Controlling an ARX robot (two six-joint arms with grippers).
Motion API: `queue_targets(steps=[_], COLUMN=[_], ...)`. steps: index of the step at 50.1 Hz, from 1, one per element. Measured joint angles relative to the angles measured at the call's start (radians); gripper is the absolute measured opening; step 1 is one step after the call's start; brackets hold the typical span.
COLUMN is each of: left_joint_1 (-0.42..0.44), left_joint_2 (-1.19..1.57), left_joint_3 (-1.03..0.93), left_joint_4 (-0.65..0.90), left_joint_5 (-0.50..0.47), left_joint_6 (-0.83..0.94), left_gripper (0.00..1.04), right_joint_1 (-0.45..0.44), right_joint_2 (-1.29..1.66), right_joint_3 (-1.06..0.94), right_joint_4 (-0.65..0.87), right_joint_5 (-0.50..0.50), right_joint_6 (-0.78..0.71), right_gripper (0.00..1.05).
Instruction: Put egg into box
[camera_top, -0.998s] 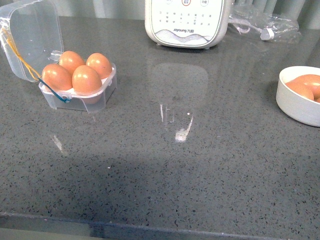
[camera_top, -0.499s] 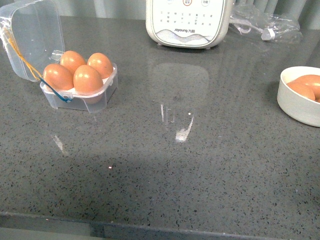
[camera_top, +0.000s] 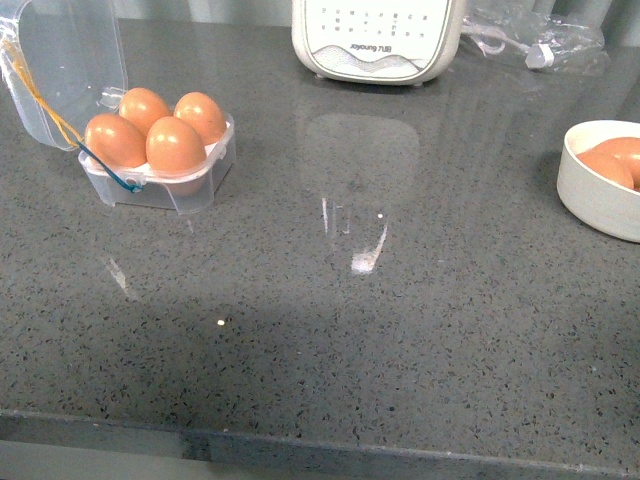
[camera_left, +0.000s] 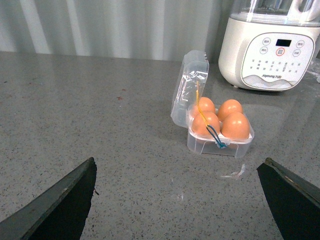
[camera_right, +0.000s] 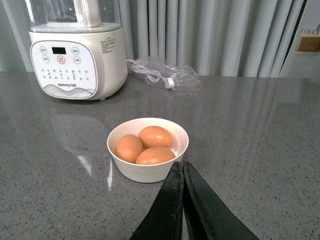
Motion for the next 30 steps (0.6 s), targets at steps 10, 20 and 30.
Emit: queue_targets(steps=[10, 20, 30], left_joint_1=[0.0, 0.0, 0.0], left_joint_2=[0.0, 0.0, 0.0], left_joint_3=[0.0, 0.0, 0.0], left_joint_4=[0.0, 0.0, 0.0], left_joint_5=[0.0, 0.0, 0.0], left_joint_6=[0.0, 0.0, 0.0], left_gripper=[0.98, 0.98, 0.98], right_joint_1=[0.001, 0.001, 0.001], right_joint_2=[-0.171, -0.184, -0.185], right_joint_3=[0.001, 0.001, 0.001], right_joint_4=[-0.186, -0.192, -0.192], right_joint_5=[0.0, 0.0, 0.0], right_joint_6=[0.0, 0.0, 0.0], right_gripper=[0.03, 0.03, 0.03])
